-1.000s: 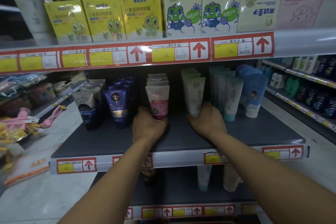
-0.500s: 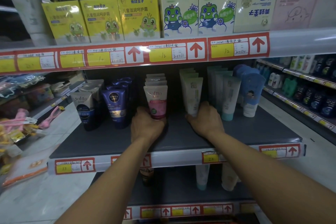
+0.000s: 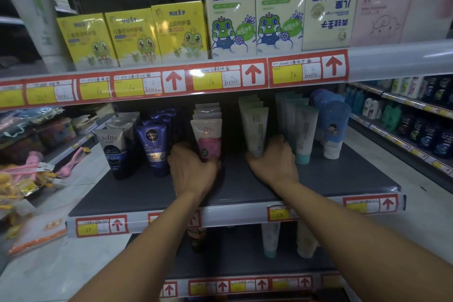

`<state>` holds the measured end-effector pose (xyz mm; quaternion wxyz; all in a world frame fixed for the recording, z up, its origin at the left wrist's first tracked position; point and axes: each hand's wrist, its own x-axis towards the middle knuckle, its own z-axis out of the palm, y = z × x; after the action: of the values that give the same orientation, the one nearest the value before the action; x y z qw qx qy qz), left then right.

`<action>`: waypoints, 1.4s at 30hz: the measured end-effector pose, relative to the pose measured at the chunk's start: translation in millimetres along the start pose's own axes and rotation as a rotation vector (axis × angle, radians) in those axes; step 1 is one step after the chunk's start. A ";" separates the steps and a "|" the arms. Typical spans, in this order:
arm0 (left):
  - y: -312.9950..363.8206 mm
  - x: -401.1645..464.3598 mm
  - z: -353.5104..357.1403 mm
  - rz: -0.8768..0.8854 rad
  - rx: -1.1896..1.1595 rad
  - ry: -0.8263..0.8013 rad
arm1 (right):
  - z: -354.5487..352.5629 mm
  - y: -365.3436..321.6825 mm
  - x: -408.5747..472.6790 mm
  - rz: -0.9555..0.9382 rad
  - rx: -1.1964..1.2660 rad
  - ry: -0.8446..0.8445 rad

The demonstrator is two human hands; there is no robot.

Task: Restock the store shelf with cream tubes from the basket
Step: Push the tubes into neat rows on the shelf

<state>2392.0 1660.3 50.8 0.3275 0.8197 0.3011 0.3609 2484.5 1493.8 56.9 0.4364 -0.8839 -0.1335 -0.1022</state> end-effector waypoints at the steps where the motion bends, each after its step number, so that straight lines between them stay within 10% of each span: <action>1: 2.7 -1.6 -2.6 0.024 -0.001 0.029 | -2.0 -2.7 -2.9 -0.015 0.025 0.043; 15: 62.8 -58.6 33.5 0.547 -0.031 -0.081 | -70.4 32.7 -10.2 -0.458 -0.107 0.309; 34: 166.9 -86.5 146.6 0.089 0.098 -0.202 | -131.0 122.4 37.0 0.102 0.138 0.115; 42: 146.2 -74.3 163.6 -0.011 -0.065 -0.296 | -129.8 127.6 58.9 -0.001 -0.083 -0.003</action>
<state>2517.3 1465.5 45.9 0.3966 0.8513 0.2419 0.2438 2573.3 1324.3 57.1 0.3991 -0.9013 -0.1302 -0.1067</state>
